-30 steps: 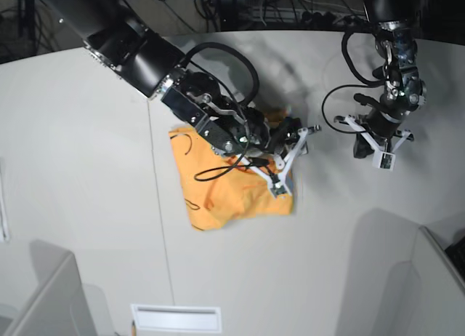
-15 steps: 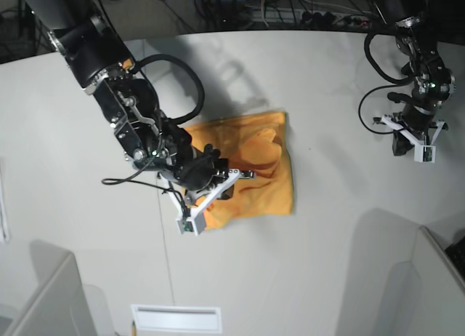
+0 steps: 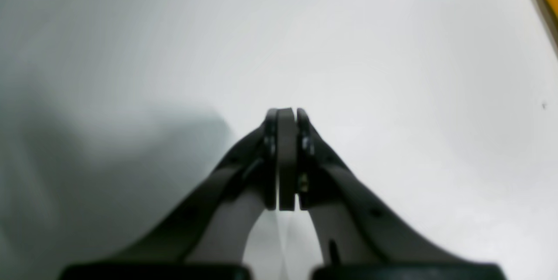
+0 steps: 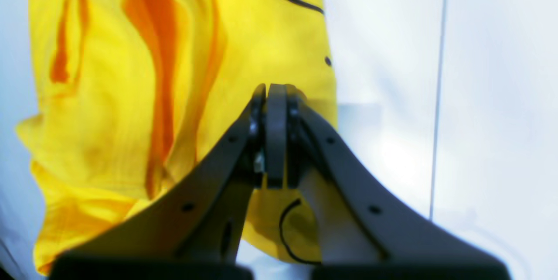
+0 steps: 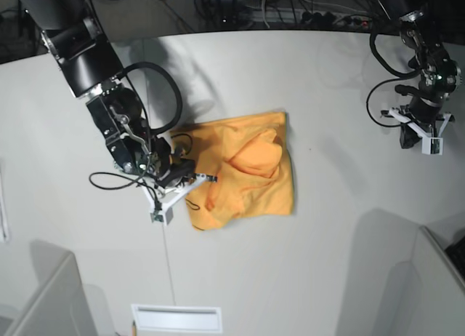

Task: Fold the T-shirt properly
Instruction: 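Lift the folded bundle edge with the right gripper and fold it over, then press and smooth the folded shirt with the right gripper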

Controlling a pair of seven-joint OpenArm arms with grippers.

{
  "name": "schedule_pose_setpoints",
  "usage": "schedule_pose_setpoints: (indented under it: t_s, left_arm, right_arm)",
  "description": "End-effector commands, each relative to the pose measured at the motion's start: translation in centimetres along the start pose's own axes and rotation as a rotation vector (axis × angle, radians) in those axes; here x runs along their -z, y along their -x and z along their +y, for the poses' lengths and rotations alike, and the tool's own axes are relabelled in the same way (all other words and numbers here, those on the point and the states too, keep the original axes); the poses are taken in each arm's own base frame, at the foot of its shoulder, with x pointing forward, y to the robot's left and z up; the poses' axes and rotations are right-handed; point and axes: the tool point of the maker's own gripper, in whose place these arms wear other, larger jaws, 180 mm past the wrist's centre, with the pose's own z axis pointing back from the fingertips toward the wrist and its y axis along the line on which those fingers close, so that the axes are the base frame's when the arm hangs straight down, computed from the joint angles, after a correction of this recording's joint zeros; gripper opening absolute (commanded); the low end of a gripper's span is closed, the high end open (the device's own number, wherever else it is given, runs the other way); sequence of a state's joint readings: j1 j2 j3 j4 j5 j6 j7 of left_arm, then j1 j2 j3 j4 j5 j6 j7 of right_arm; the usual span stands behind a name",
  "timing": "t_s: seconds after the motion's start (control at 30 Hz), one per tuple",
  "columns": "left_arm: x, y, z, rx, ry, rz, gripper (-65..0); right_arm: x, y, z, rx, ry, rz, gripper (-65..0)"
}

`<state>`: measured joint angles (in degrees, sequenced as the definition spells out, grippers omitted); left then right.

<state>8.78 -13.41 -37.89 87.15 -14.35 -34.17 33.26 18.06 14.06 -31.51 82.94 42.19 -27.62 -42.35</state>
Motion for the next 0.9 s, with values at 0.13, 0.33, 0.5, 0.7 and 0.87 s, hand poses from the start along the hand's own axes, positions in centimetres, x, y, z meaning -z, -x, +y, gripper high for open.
schedule_pose_setpoints:
  t_s: [0.13,0.33,0.5,0.7,0.87]
  left_arm:
    - [-0.2,-1.8,0.4,0.016,-0.003,-0.055,-65.0]
    - [-0.3,-1.8,0.4,0.018,-0.003,-0.054,-65.0]
    - [-0.3,-1.7,0.6,0.018,-0.006,-0.051,-65.0]
    - [-0.4,-1.7,0.8,0.016,-0.01,-0.051,-65.0]
    - [-0.3,-1.7,0.6,0.017,-0.007,-0.051,-65.0]
  right_arm:
    - [0.0,-1.8,2.4,0.002,-0.048,-0.046,-65.0]
    - [0.5,0.0,5.9,-0.013,-0.106,-0.004,-65.0]
    - [0.3,1.2,9.9,-0.03,-0.177,0.021,-65.0]
    - [-0.1,0.3,12.4,-0.032,-0.222,0.008,-65.0]
    - [2.0,-0.2,12.7,-0.019,-0.184,0.024,-65.0]
